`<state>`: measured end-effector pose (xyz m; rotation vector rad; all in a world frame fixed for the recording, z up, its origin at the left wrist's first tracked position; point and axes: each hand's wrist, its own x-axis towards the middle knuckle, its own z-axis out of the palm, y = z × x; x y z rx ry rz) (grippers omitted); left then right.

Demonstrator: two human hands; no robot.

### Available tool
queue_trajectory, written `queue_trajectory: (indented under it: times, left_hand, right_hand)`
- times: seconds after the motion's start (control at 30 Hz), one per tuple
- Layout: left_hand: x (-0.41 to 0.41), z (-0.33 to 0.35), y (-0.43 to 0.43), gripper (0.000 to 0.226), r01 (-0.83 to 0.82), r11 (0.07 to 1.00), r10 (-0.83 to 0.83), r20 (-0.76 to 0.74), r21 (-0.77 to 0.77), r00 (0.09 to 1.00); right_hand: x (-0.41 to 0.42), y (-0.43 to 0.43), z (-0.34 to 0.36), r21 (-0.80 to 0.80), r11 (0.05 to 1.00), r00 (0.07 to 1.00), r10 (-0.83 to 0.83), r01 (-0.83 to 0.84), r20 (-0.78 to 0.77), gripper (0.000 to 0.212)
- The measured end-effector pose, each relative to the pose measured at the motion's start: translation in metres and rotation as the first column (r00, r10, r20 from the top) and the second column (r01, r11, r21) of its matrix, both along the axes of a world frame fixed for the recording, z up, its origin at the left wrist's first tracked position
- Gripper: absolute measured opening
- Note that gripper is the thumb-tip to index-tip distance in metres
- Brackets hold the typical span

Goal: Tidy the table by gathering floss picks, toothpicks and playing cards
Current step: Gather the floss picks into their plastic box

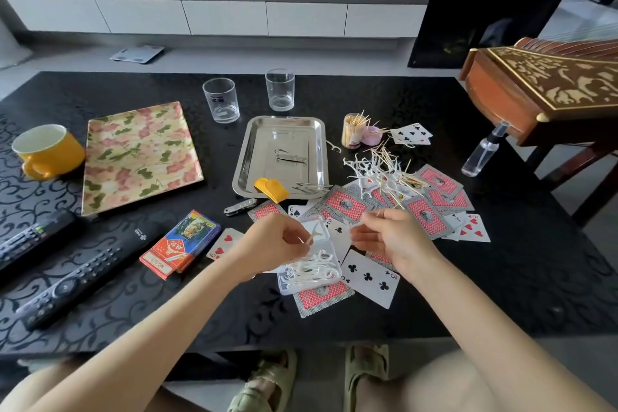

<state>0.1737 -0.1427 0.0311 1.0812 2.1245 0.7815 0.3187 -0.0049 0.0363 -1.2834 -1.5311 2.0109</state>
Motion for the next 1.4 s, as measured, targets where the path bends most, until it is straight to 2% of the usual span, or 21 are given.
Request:
queue_trajectory:
  times: [0.07, 0.13, 0.3, 0.47, 0.57, 0.63, 0.7, 0.77, 0.83, 1.0, 1.07, 1.17, 1.2, 1.33, 1.37, 1.4]
  left_hand:
    - [0.001, -0.002, 0.003, 0.007, 0.123, 0.991, -0.127, -0.098, -0.053, 0.987]
    - [0.002, -0.005, 0.008, 0.007, 0.181, 0.979, -0.191, -0.108, -0.099, 0.976]
    - [0.001, -0.005, 0.019, 0.022, 0.202, 0.96, -0.237, -0.183, -0.192, 0.954]
    - [-0.013, 0.008, 0.015, 0.021, 0.122, 0.979, -0.159, -0.231, -0.164, 0.96]
    - [-0.019, 0.01, 0.008, 0.016, 0.162, 0.957, -0.228, -0.277, -0.24, 0.933]
    - [-0.017, 0.005, 0.004, 0.019, 0.184, 0.948, -0.257, -0.284, -0.26, 0.924]
    - [-0.016, 0.0, 0.002, 0.021, 0.15, 0.961, -0.218, -0.299, -0.233, 0.929]
    - [-0.017, -0.003, 0.001, 0.019, 0.103, 0.975, -0.161, -0.303, -0.199, 0.939]
    - [-0.019, -0.004, 0.0, 0.016, 0.094, 0.978, -0.145, -0.292, -0.184, 0.945]
    - [-0.021, -0.007, -0.003, 0.011, 0.057, 0.99, -0.092, -0.292, -0.127, 0.952]
    - [-0.022, -0.008, -0.003, 0.012, 0.047, 0.992, -0.081, -0.301, -0.118, 0.95]
    - [-0.022, -0.007, -0.003, 0.012, 0.052, 0.991, -0.086, -0.296, -0.121, 0.951]
    - [-0.022, -0.006, -0.003, 0.012, 0.049, 0.992, -0.081, -0.29, -0.115, 0.954]
    - [-0.021, -0.005, 0.001, 0.013, 0.056, 0.99, -0.09, -0.266, -0.132, 0.96]
    - [-0.02, -0.005, 0.004, 0.014, 0.089, 0.983, -0.128, -0.258, -0.158, 0.958]
    - [-0.019, -0.006, 0.007, 0.015, 0.131, 0.972, -0.178, -0.244, -0.196, 0.953]
  right_hand:
    - [0.003, 0.0, -0.001, 0.066, 0.997, 0.998, 0.038, -0.041, 0.043, 0.009]
    - [0.004, -0.003, -0.003, 0.111, 0.99, 0.994, 0.076, -0.084, 0.079, 0.01]
    - [0.004, -0.011, -0.008, 0.204, 0.961, 0.974, 0.156, -0.188, 0.167, 0.012]
    - [-0.001, -0.026, -0.013, 0.297, 0.906, 0.936, 0.219, -0.3, 0.277, 0.019]
    - [-0.01, -0.042, -0.025, 0.316, 0.89, 0.921, 0.226, -0.327, 0.316, 0.033]
    - [-0.018, -0.048, -0.037, 0.366, 0.855, 0.897, 0.221, -0.367, 0.383, 0.033]
    - [-0.02, -0.051, -0.039, 0.486, 0.751, 0.841, 0.166, -0.446, 0.515, 0.025]
    - [-0.017, -0.055, -0.034, 0.634, 0.565, 0.794, 0.065, -0.529, 0.604, 0.029]
    - [-0.016, -0.056, -0.032, 0.733, 0.361, 0.795, 0.042, -0.577, 0.605, 0.031]
    - [-0.03, -0.054, -0.036, 0.675, 0.051, 0.664, 0.247, -0.736, 0.706, 0.024]
    - [-0.035, -0.052, -0.036, 0.695, 0.01, 0.672, 0.268, -0.719, 0.691, 0.021]
    - [-0.037, -0.049, -0.034, 0.761, -0.085, 0.733, 0.222, -0.643, 0.643, 0.005]
    - [-0.036, -0.048, -0.034, 0.739, -0.119, 0.715, 0.192, -0.663, 0.672, 0.011]
    - [-0.031, -0.053, -0.037, 0.724, -0.161, 0.719, 0.1, -0.671, 0.688, 0.017]
    - [-0.028, -0.054, -0.037, 0.728, -0.15, 0.718, 0.119, -0.669, 0.685, 0.011]
    - [-0.026, -0.052, -0.035, 0.733, -0.101, 0.72, 0.143, -0.673, 0.68, 0.012]
